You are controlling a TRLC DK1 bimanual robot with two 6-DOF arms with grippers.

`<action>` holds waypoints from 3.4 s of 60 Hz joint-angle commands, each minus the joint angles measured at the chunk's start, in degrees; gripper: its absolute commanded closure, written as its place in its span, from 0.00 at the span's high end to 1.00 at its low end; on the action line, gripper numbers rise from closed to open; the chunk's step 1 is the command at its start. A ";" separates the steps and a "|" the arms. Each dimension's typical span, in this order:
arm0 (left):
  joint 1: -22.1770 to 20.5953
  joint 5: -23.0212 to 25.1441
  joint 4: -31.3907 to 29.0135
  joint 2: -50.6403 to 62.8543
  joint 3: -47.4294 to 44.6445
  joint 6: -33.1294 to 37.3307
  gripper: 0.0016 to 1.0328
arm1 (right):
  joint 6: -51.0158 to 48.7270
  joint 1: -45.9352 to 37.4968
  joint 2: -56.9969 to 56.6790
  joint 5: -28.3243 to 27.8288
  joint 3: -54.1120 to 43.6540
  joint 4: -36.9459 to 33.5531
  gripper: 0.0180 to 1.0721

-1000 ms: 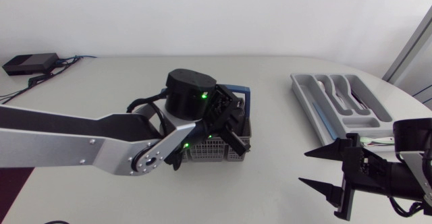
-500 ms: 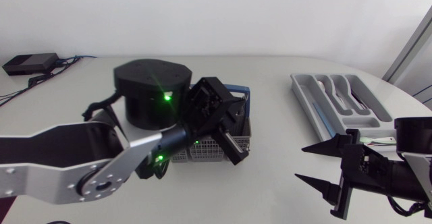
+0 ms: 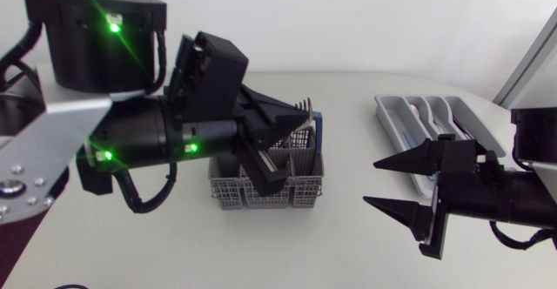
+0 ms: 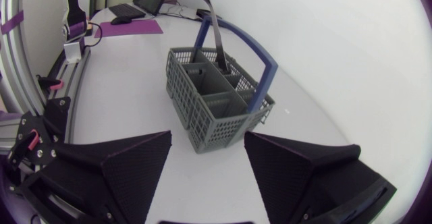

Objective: Unload the cutlery basket into the drawer organizer.

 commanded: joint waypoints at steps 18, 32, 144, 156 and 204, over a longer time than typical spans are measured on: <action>4.82 14.45 -7.07 -1.06 5.20 -7.01 0.03 | 9.87 14.29 2.54 1.40 7.70 0.72 0.74; 5.17 21.22 -9.88 -0.19 6.34 -9.12 0.03 | 9.69 16.84 9.57 1.31 10.96 2.74 0.64; 17.30 19.73 -6.10 2.89 10.82 -10.97 0.95 | -3.32 1.20 13.70 3.86 9.99 -7.89 0.05; 20.20 9.00 -8.12 5.26 9.50 -5.87 0.95 | -4.02 -12.16 18.27 9.13 13.59 -4.20 0.05; 26.53 -4.36 -10.93 3.33 2.47 1.42 0.95 | 13.73 -24.29 61.96 38.75 47.17 9.16 0.05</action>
